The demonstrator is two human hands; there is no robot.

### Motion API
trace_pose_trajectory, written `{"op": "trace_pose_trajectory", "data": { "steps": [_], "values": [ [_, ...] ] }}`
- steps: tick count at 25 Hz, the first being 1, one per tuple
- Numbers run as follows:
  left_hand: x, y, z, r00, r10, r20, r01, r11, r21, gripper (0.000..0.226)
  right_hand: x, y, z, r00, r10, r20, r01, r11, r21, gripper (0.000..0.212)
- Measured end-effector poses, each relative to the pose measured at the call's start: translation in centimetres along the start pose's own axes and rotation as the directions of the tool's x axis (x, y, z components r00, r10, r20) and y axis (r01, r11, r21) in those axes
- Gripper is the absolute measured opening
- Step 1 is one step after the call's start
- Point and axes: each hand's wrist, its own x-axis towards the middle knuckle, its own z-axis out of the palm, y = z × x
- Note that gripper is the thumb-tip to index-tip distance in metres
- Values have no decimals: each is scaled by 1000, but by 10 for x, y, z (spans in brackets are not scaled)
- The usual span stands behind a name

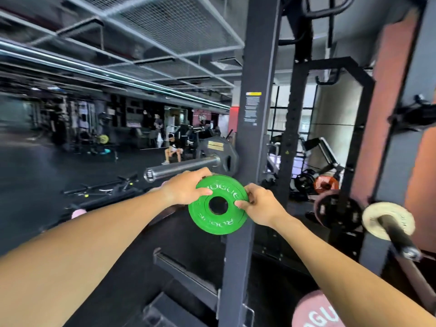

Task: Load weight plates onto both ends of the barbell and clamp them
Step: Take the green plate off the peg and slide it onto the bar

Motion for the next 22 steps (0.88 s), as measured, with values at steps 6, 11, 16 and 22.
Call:
{"op": "trace_pose_trajectory", "data": {
  "steps": [6,11,16,22],
  "values": [
    [-12,-119,-64,997,-39,-68,40,999,18,43,69,-87,87,1000,-24,15,24,999,32,26],
    [-6,-183,-88,994,-31,-109,20,995,-93,51,109,-120,135,999,-22,-27,22,1000,5,19],
    [8,-219,-94,989,4,-148,-20,994,-107,52,129,-134,162,993,-35,-110,30,998,-46,20],
    [25,-233,-96,991,29,-131,-53,982,-183,49,135,-141,159,982,-95,-164,74,989,-132,24]
  ]
}}
